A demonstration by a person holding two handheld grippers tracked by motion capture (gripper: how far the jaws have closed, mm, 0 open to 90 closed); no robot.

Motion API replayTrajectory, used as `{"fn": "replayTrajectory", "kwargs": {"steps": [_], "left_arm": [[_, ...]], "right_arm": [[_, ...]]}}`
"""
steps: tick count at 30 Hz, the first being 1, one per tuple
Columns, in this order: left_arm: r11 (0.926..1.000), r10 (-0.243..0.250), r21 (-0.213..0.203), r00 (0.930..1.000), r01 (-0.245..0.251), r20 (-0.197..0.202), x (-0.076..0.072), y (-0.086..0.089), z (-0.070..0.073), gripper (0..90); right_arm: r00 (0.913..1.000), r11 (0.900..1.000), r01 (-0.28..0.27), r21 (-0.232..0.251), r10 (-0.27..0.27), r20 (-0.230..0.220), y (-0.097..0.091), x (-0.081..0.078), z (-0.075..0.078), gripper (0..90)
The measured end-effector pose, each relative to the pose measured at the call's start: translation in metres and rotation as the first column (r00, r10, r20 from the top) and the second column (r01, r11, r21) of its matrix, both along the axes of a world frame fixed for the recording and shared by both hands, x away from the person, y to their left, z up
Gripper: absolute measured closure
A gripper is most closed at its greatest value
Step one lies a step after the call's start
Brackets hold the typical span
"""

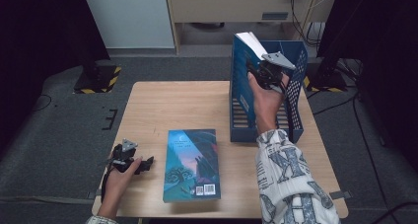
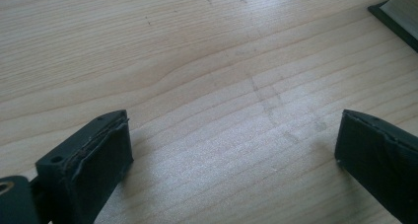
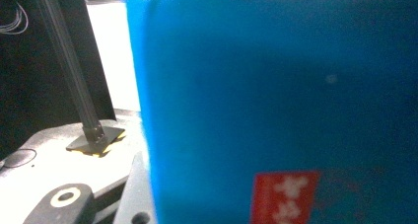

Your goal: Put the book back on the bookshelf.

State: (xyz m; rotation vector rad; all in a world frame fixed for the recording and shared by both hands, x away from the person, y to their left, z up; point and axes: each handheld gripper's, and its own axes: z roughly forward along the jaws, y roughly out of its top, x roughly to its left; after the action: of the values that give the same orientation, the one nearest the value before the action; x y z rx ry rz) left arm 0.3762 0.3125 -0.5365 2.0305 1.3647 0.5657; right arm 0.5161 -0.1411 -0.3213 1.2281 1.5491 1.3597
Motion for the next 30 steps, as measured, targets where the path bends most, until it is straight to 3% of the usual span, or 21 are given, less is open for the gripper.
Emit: {"fn": "replayTrajectory", "kwargs": {"steps": [13,30], "left_arm": [[1.0000,-0.002,0.000,1.0000,0.002,0.000,0.000,0.000,0.000,0.1],[1.0000,-0.006,0.001,1.0000,0.006,0.000,0.001,0.000,0.000,0.1]], "right_arm": [[0.9998,0.9998,0.020,-0.001,-0.020,-0.007,0.006,0.005,-0.020,61.2],[0.9992,0.9993,0.037,0.002,-0.037,-0.017,0.011,0.007,-0.018,61.2]]}}
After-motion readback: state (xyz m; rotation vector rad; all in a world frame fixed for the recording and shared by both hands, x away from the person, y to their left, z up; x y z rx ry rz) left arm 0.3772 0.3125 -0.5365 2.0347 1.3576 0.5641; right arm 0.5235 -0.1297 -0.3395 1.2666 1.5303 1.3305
